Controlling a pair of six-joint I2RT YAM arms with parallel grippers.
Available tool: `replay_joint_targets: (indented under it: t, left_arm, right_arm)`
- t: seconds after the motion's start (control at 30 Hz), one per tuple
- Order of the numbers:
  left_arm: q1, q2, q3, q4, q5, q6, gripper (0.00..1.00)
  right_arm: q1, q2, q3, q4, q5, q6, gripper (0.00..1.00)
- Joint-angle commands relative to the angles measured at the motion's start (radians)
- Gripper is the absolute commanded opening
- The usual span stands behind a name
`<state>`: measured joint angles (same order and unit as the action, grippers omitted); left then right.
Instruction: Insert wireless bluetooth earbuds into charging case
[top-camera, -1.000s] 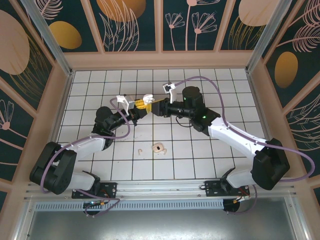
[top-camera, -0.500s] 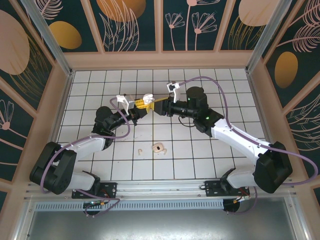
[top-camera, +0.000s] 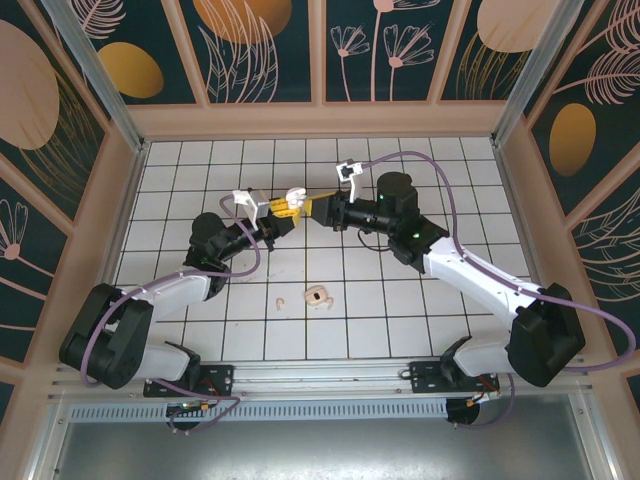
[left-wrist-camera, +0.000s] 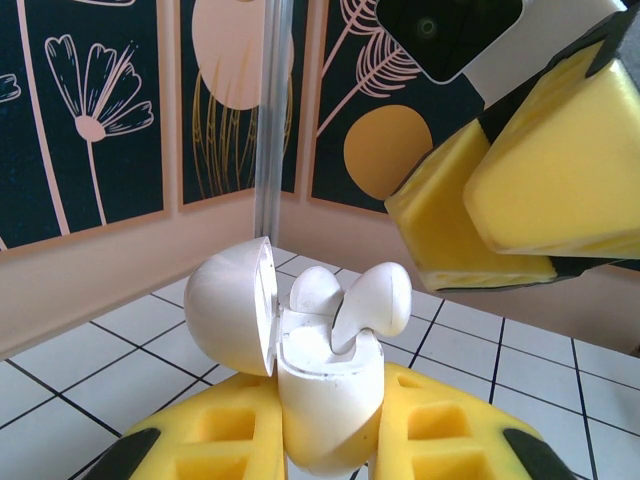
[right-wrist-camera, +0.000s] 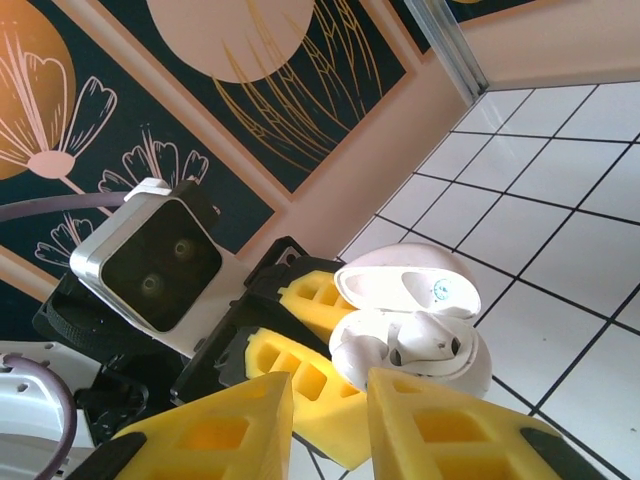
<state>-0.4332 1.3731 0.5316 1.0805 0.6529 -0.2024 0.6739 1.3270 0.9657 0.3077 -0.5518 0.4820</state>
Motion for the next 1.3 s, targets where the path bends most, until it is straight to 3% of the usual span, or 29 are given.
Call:
replay_joint_targets:
  t: [0.0,1.27]
  left_arm:
    - [-0.003,-0.019,0.018,0.033,0.020,0.020,0.15]
    - [-0.003,-0.036,0.016,0.014,0.010,0.032,0.15]
  right_arm:
    - [-0.007,0.007,0.005,0.054,-0.025,0.010,0.25]
    - [0.021,0.042,0.000,0.082,-0.057,0.024,0.18]
